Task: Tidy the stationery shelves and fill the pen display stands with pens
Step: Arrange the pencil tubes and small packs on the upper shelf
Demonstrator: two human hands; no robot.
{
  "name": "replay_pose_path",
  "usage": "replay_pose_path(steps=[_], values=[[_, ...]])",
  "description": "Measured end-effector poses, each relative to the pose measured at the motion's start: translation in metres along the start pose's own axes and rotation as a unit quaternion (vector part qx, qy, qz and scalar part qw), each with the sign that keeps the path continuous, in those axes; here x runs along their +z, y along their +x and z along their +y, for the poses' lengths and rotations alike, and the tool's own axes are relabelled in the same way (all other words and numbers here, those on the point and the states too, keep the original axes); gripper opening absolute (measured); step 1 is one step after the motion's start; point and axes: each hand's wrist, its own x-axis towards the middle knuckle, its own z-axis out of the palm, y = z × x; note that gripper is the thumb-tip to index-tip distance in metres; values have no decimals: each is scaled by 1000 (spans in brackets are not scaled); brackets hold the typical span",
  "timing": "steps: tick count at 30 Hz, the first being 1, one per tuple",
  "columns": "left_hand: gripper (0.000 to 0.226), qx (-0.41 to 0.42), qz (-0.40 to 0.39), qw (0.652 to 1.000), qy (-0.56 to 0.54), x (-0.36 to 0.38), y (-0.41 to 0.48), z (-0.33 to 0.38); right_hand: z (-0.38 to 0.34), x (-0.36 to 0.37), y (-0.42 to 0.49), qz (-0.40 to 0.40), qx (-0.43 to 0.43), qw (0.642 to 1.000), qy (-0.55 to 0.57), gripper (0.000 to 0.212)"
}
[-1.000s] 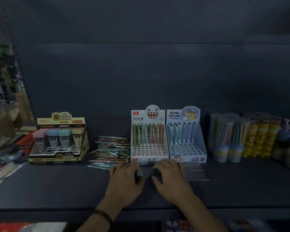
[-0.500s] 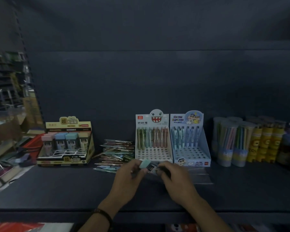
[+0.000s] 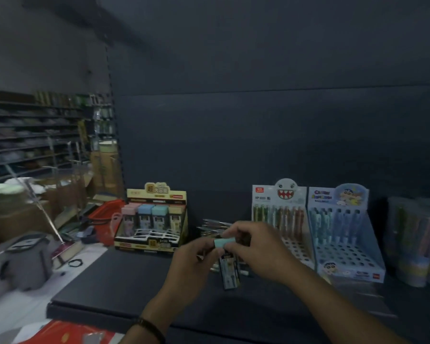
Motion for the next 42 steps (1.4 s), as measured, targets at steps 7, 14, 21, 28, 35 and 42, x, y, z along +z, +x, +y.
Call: replay_pose_path(steps=[7, 14, 21, 28, 35, 42], values=[[21, -16, 102, 964, 245, -75, 7, -83, -31, 35, 86, 22, -32, 998, -46, 20], [71, -95, 48, 922, 372, -85, 4, -123, -39, 88, 158, 50, -31, 998, -14, 18], [79, -136, 30, 922, 362, -85, 14, -129, -31, 136, 187, 69, -44, 997, 3, 18], [83, -114, 34, 922, 368, -84, 13, -130, -18, 151, 196, 49, -31, 998, -11, 22], [86, -94, 50, 925, 366, -83, 12, -131, -25, 154, 204, 32, -28, 999, -24, 24], [87, -92, 56, 924, 366, -81, 11, -130, -19, 156, 204, 12, -8, 999, -51, 23]])
